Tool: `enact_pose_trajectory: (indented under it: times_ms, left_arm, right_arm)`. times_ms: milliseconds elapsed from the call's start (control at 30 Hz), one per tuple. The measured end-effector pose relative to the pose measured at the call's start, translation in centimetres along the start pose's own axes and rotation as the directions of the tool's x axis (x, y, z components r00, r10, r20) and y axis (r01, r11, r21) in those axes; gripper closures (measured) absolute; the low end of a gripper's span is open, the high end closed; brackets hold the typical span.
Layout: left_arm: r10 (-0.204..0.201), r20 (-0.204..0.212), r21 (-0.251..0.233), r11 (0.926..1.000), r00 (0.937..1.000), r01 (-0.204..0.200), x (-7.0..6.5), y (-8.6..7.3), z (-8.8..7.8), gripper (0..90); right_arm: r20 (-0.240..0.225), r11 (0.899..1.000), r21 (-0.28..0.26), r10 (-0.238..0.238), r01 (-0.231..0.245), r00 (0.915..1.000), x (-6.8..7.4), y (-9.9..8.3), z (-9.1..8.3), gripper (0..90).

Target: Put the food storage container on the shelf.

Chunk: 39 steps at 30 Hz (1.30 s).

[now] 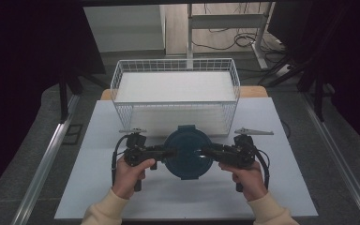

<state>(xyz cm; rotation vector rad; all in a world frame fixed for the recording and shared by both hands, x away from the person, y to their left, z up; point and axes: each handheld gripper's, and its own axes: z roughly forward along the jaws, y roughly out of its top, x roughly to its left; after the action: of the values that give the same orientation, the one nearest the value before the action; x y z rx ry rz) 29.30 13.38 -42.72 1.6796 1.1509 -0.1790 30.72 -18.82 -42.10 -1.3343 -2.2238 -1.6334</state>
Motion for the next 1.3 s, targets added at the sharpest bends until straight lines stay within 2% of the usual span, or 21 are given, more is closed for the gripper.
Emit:
enact_pose_trajectory:
  times_ms: [467, 767, 1100, 1300]
  left_arm:
    - [0.076, -0.006, -0.071, 0.9946, 0.9971, -0.076, -2.0, 6.3, -3.1, 38.9]
    - [0.111, -0.023, -0.084, 0.9901, 0.9936, -0.112, -2.8, 9.6, -4.3, 38.9]
    - [0.126, -0.03, -0.093, 0.9874, 0.9916, -0.128, -2.7, 13.0, -5.1, 38.7]
    - [0.13, -0.026, -0.095, 0.9868, 0.9912, -0.131, -2.0, 15.7, -5.2, 38.7]
  right_arm:
    - [0.001, 0.995, -0.059, -0.08, 0.08, 0.9968, 2.8, 6.6, -0.9, 42.0]
    - [-0.006, 0.993, -0.069, -0.092, 0.091, 0.9957, 3.6, 10.0, -0.9, 42.0]
    - [-0.007, 0.991, -0.088, -0.106, 0.105, 0.9944, 4.0, 13.3, -0.5, 42.0]
    - [-0.004, 0.99, -0.093, -0.109, 0.108, 0.994, 3.8, 15.8, 0.1, 42.0]
